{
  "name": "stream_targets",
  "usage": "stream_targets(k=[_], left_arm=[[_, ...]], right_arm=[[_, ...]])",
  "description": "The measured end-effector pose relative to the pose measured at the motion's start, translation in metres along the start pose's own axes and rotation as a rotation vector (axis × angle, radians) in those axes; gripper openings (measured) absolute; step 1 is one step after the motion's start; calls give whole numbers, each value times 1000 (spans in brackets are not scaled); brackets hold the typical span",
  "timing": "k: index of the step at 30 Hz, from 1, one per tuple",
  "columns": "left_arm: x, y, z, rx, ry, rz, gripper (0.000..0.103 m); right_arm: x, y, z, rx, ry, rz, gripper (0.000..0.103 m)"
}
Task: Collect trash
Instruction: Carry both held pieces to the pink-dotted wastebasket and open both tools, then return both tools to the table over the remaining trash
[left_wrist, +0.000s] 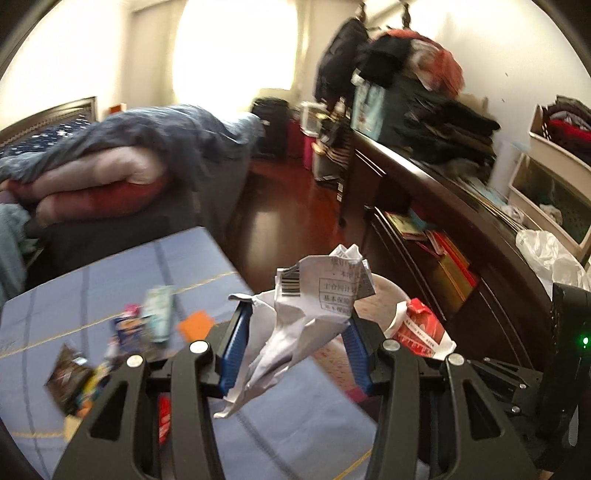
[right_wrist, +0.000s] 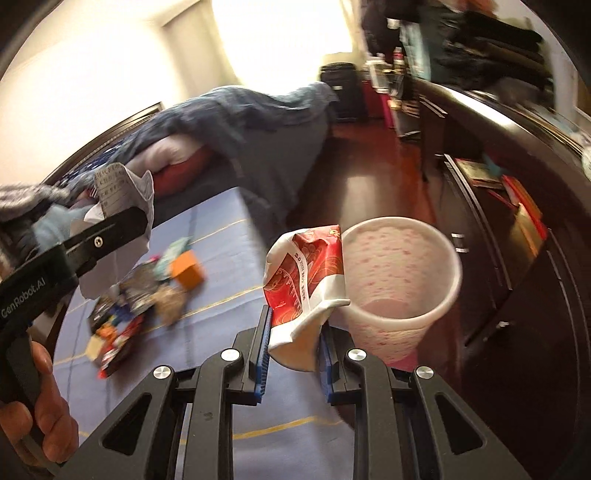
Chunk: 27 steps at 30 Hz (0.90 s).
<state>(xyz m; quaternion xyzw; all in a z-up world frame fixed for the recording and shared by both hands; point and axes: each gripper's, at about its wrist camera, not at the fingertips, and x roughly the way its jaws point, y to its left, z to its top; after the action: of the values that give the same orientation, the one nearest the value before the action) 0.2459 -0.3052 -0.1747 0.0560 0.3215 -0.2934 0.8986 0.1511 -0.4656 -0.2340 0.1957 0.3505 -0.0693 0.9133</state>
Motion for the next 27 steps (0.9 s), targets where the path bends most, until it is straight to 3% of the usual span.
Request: stream_targets(k=[5,15,19,20,25,27], left_arm=[[63,-23,18,5,77,-92,48],[189,-65,30,34,221,-95,51],[237,-73,27,18,287,-155,59],[242,-73,26,8,294,-172,68],[234,-61,31,-35,238,-198,87],[225,-58,34,-41,212,-184,88]], right_arm=[[25,-40,16,61,4,-57,23],[92,-102,37,144,35,-90,23],[117,-113,39,136,55,-101,27],[120,-115,39,132,54,-107,29],[124,-121,36,136,55,-123,40],[120,-119,35,141,48,-120,44]])
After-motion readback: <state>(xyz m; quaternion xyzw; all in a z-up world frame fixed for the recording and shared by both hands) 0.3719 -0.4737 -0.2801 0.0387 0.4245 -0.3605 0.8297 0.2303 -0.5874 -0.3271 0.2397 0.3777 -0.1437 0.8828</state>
